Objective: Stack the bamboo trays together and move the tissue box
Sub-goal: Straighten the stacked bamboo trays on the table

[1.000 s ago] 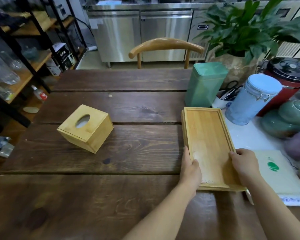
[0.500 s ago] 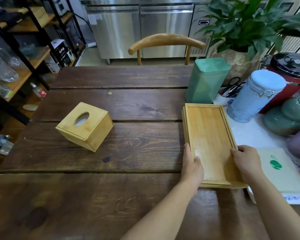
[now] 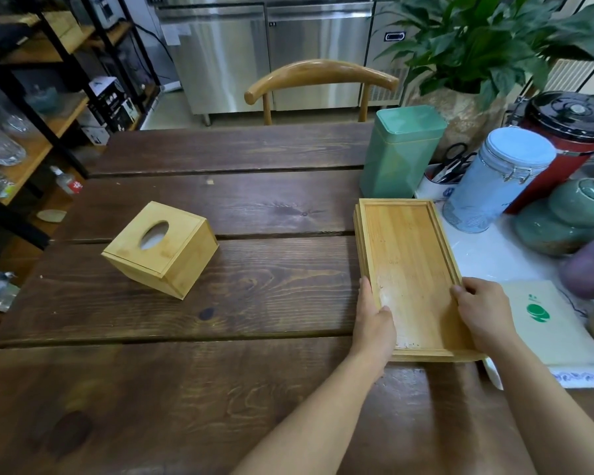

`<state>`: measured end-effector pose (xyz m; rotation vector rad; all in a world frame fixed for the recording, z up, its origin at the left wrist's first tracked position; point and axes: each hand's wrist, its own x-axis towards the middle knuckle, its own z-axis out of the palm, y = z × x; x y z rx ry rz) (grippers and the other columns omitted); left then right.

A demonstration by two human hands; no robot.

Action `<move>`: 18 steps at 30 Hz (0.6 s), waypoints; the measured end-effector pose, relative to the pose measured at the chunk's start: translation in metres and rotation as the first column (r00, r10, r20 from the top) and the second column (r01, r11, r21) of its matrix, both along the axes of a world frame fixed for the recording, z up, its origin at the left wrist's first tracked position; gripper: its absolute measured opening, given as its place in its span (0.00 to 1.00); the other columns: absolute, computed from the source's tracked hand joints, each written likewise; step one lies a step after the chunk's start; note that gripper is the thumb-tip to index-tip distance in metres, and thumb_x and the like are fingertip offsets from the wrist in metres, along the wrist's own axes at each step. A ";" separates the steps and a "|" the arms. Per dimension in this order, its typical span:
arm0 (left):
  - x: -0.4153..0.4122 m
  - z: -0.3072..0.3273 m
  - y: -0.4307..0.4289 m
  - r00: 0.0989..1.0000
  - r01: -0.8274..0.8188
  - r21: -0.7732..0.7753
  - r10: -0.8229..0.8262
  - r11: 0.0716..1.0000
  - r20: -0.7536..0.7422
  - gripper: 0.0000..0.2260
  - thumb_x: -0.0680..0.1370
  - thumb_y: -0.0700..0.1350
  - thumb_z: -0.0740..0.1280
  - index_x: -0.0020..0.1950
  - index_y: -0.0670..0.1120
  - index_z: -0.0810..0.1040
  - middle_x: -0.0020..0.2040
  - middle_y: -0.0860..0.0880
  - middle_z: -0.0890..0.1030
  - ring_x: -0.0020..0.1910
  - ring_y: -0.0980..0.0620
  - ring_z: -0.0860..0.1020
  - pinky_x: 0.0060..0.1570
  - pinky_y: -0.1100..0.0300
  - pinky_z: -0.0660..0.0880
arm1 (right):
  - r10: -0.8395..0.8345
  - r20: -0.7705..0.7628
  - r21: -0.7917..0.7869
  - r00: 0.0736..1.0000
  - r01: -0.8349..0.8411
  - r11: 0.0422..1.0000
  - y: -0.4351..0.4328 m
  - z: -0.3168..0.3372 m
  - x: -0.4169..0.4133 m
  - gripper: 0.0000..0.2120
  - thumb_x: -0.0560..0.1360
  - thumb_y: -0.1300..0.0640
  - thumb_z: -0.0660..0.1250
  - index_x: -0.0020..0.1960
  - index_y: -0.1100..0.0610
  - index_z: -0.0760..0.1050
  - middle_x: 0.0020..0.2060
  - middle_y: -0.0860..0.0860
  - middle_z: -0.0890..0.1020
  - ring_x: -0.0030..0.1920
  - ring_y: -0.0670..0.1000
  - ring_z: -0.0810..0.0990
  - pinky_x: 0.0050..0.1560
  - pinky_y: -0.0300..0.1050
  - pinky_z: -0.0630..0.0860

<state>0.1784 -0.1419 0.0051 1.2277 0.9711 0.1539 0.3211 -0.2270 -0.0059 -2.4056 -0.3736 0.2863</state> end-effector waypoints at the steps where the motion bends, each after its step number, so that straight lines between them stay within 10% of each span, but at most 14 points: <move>1: 0.000 0.000 0.000 1.000 0.002 0.002 -0.002 1.000 0.003 0.28 0.80 0.39 0.53 0.76 0.61 0.50 0.77 0.53 0.59 0.74 0.50 0.61 0.73 0.46 0.59 | 0.000 -0.003 0.004 1.000 0.000 1.000 0.000 0.000 0.000 0.16 0.73 0.63 0.61 0.28 0.61 0.64 0.25 0.56 0.66 0.28 0.53 0.63 0.29 0.45 0.59; 13: -0.003 -0.002 0.001 0.998 -0.005 -0.036 0.007 0.999 0.057 0.28 0.80 0.39 0.55 0.76 0.61 0.52 0.77 0.52 0.61 0.73 0.49 0.62 0.73 0.44 0.59 | -0.014 -0.052 0.045 0.999 0.017 0.999 -0.001 0.004 -0.002 0.17 0.74 0.60 0.61 0.27 0.58 0.66 0.25 0.54 0.69 0.28 0.52 0.66 0.28 0.44 0.60; 18: -0.015 -0.003 0.006 0.989 0.061 -0.044 -0.055 0.997 0.138 0.29 0.79 0.50 0.62 0.76 0.59 0.53 0.76 0.54 0.62 0.72 0.53 0.62 0.72 0.50 0.60 | 0.023 -0.121 0.103 0.992 -0.010 0.995 -0.007 0.014 -0.010 0.14 0.76 0.50 0.58 0.46 0.58 0.78 0.40 0.54 0.79 0.42 0.55 0.75 0.42 0.48 0.68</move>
